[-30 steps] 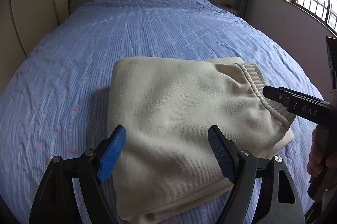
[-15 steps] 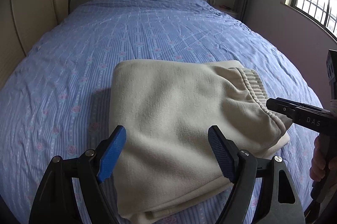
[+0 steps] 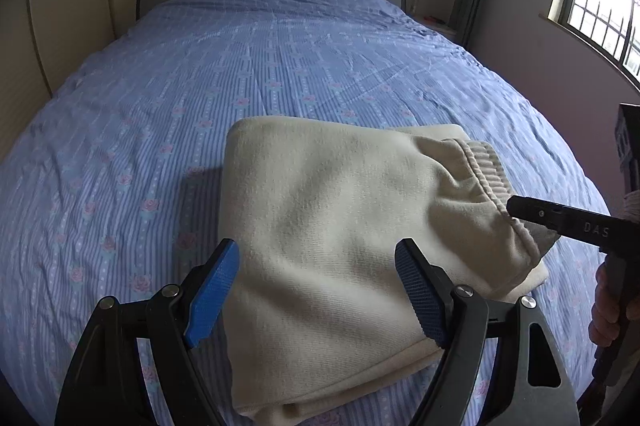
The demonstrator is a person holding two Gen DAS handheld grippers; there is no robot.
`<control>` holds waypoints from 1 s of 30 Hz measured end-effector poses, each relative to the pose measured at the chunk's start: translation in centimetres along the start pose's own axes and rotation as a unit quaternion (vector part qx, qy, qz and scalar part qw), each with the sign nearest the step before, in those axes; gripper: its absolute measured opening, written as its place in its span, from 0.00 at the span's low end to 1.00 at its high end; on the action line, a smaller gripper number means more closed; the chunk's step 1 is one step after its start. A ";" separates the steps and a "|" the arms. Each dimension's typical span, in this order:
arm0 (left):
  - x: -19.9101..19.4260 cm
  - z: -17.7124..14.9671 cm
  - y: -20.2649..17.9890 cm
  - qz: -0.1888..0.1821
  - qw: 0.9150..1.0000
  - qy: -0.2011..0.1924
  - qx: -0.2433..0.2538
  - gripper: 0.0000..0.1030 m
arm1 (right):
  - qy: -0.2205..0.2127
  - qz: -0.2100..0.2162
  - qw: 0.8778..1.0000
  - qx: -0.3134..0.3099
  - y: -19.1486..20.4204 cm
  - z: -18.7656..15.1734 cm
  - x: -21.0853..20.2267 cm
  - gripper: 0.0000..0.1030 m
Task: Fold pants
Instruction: 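Grasp the waistband edge with the right gripper and tuck it flat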
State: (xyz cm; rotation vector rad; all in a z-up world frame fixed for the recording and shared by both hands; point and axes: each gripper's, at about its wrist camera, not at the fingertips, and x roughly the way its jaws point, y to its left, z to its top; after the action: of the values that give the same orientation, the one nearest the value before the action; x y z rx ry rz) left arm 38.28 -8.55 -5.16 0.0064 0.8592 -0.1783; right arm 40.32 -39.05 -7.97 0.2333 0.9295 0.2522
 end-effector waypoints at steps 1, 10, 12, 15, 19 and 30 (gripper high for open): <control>0.0 0.0 0.0 0.000 1.000 0.000 0.000 0.77 | -0.009 0.004 1.000 -0.007 0.4 0.0 -0.5 0.38; -0.2 -0.1 -0.2 -0.001 1.000 -0.001 0.006 0.77 | 0.003 0.046 0.999 0.012 0.6 1.4 0.7 0.31; -0.2 -0.1 -0.1 0.001 1.000 -0.002 0.004 0.77 | 0.028 0.036 0.998 0.035 0.5 1.0 1.7 0.21; 0.0 0.1 0.4 0.002 1.000 0.001 -0.002 0.77 | 0.056 0.027 0.995 0.074 -0.7 0.2 3.2 0.14; 0.3 0.0 0.8 0.009 1.000 0.005 -0.004 0.77 | 0.023 0.014 0.996 0.081 -1.0 -0.1 1.5 0.09; 1.9 -0.8 0.4 0.019 0.999 0.041 0.013 0.78 | 0.038 -0.002 0.992 0.117 -5.3 -1.6 2.0 0.15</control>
State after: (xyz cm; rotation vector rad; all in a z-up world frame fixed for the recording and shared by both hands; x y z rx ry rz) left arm 38.97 -8.42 -7.19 0.0553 0.9369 -0.1540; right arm 40.78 -43.29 -12.02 0.4394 1.0352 0.1489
